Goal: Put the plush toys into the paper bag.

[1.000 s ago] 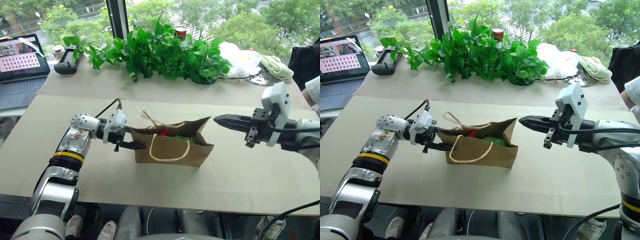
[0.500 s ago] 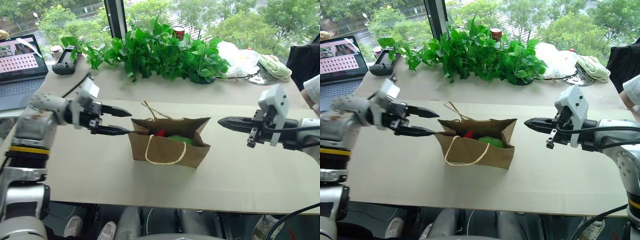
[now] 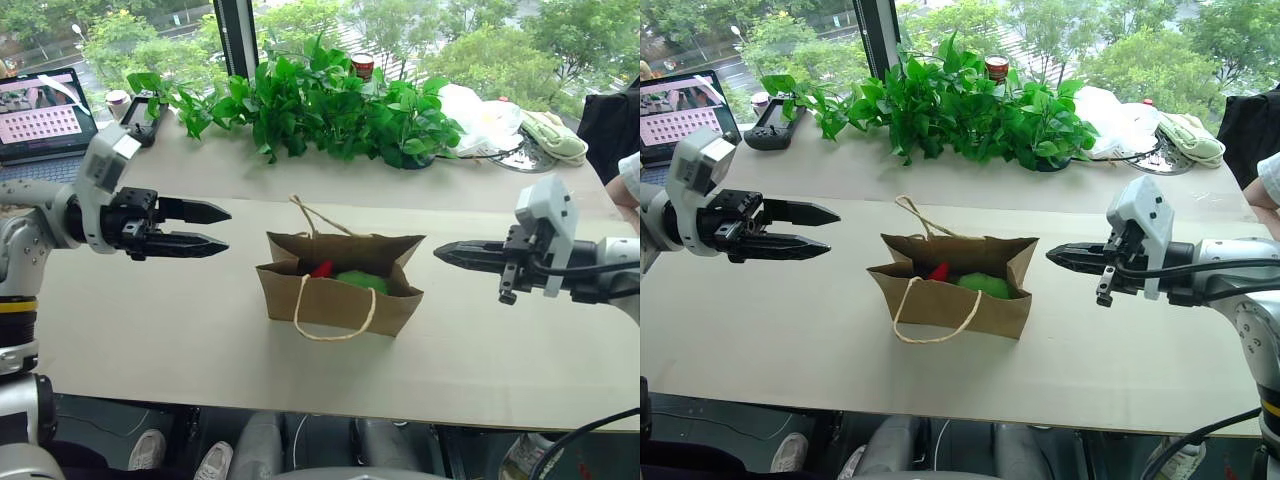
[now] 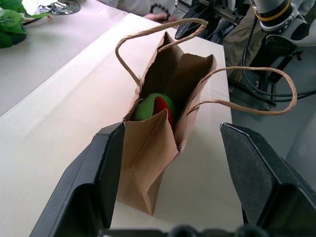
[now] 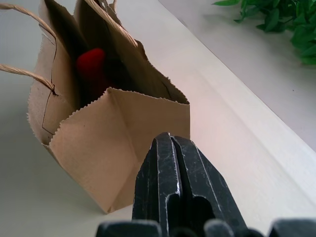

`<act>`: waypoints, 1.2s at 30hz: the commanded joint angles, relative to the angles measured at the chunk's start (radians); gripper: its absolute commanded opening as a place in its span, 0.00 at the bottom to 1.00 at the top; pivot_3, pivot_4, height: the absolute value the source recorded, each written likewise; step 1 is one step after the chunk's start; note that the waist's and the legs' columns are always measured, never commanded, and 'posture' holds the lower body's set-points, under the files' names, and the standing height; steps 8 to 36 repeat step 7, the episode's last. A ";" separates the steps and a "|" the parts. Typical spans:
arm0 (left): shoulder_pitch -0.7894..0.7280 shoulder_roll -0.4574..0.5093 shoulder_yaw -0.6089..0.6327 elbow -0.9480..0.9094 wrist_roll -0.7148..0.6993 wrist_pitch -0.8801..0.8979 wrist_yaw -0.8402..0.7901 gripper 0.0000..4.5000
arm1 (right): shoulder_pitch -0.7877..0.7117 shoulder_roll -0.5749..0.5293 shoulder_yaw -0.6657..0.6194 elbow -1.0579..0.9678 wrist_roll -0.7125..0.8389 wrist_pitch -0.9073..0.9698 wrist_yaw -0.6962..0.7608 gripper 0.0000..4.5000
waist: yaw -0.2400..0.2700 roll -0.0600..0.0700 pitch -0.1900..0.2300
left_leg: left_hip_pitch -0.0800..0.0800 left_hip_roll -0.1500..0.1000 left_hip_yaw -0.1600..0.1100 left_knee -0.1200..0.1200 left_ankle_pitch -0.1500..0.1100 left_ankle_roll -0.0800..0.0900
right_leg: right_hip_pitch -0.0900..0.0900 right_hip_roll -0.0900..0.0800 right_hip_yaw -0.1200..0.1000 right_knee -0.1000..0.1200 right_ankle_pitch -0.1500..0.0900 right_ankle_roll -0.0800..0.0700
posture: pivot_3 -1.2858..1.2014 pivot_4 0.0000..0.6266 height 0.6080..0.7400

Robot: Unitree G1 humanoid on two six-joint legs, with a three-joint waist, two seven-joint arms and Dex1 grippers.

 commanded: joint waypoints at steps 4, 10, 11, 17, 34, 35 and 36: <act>-0.005 0.009 0.031 -0.026 -0.017 -0.011 0.013 0.73 | -0.020 -0.013 -0.007 -0.002 -0.003 -0.032 0.010 0.00 | 0.000 0.000 0.000 | 0.000 0.000 0.000 0.000 0.000 0.000 | 0.000 0.000 0.000 0.000 0.000 0.000 | 0.52 0.24 0.79; -0.006 0.007 0.033 -0.024 -0.023 -0.009 0.016 0.73 | -0.020 -0.013 -0.010 -0.005 0.001 -0.029 0.010 0.00 | -0.001 0.000 0.000 | 0.000 0.000 0.000 0.000 0.000 0.000 | 0.000 0.000 0.000 0.000 0.000 0.000 | 0.52 0.24 0.79; -0.006 0.007 0.033 -0.024 -0.023 -0.009 0.016 0.73 | -0.020 -0.013 -0.010 -0.005 0.001 -0.029 0.010 0.00 | -0.001 0.000 0.000 | 0.000 0.000 0.000 0.000 0.000 0.000 | 0.000 0.000 0.000 0.000 0.000 0.000 | 0.52 0.24 0.79; -0.006 0.007 0.033 -0.024 -0.023 -0.009 0.016 0.73 | -0.020 -0.013 -0.010 -0.005 0.001 -0.029 0.010 0.00 | -0.001 0.000 0.000 | 0.000 0.000 0.000 0.000 0.000 0.000 | 0.000 0.000 0.000 0.000 0.000 0.000 | 0.52 0.24 0.79; -0.006 0.007 0.033 -0.024 -0.023 -0.009 0.016 0.73 | -0.020 -0.013 -0.010 -0.005 0.001 -0.029 0.010 0.00 | -0.001 0.000 0.000 | 0.000 0.000 0.000 0.000 0.000 0.000 | 0.000 0.000 0.000 0.000 0.000 0.000 | 0.52 0.24 0.79; -0.006 0.007 0.033 -0.024 -0.023 -0.009 0.016 0.73 | -0.020 -0.013 -0.010 -0.005 0.001 -0.029 0.010 0.00 | -0.001 0.000 0.000 | 0.000 0.000 0.000 0.000 0.000 0.000 | 0.000 0.000 0.000 0.000 0.000 0.000 | 0.52 0.24 0.79; -0.006 0.007 0.033 -0.024 -0.023 -0.009 0.016 0.73 | -0.020 -0.013 -0.010 -0.005 0.001 -0.029 0.010 0.00 | -0.001 0.000 0.000 | 0.000 0.000 0.000 0.000 0.000 0.000 | 0.000 0.000 0.000 0.000 0.000 0.000 | 0.52 0.24 0.79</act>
